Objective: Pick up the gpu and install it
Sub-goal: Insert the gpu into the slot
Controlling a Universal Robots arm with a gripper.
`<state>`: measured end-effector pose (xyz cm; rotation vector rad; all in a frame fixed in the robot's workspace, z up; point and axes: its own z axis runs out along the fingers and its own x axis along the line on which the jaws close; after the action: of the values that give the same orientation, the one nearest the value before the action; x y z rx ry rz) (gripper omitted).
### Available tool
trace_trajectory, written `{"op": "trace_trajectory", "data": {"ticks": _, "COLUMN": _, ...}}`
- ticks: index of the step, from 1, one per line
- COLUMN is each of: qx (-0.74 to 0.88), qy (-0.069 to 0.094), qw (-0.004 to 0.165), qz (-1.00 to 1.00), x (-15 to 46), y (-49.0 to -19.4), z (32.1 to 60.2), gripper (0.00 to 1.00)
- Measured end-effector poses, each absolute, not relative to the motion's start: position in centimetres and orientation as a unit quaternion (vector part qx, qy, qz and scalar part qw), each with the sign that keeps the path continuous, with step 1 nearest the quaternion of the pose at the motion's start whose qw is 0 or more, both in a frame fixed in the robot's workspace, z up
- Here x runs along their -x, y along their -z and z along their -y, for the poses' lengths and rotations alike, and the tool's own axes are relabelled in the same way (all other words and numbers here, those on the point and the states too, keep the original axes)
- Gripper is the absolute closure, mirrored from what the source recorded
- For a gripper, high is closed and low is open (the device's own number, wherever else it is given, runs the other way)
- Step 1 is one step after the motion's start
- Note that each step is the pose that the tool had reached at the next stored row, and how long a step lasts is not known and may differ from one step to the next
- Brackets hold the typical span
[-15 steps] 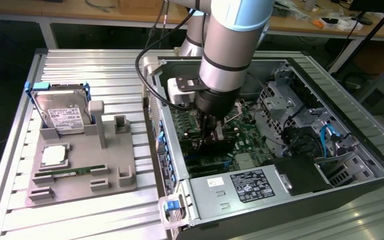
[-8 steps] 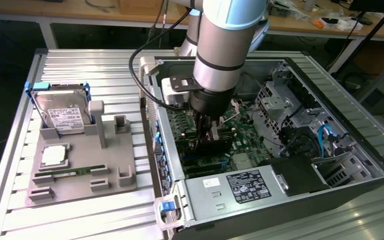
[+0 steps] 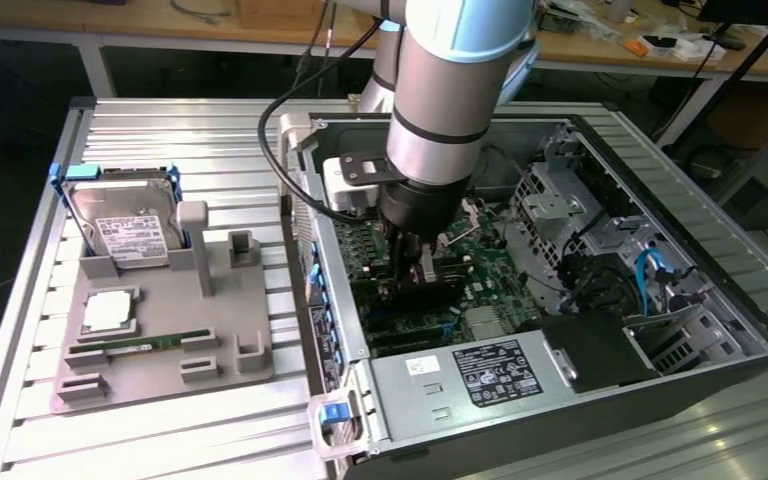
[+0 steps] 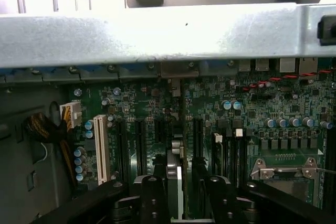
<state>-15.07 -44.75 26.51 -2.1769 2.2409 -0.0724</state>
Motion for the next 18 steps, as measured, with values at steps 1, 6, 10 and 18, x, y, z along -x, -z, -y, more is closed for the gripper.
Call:
{"op": "trace_trajectory", "data": {"ticks": 1, "qx": 0.697, "qy": 0.023, "qw": 0.008, "qz": -0.717, "x": 15.1, "y": -26.6, "z": 44.8, "gripper": 0.66}}
{"op": "trace_trajectory", "data": {"ticks": 6, "qx": 0.697, "qy": 0.023, "qw": 0.008, "qz": -0.717, "x": 15.1, "y": -27.1, "z": 44.8, "gripper": 0.66}}
{"op": "trace_trajectory", "data": {"ticks": 10, "qx": 0.697, "qy": 0.023, "qw": 0.008, "qz": -0.717, "x": 15.1, "y": -27.8, "z": 44.7, "gripper": 0.66}}
{"op": "trace_trajectory", "data": {"ticks": 18, "qx": 0.697, "qy": 0.024, "qw": 0.009, "qz": -0.717, "x": 15.2, "y": -28.4, "z": 44.6, "gripper": 0.75}}
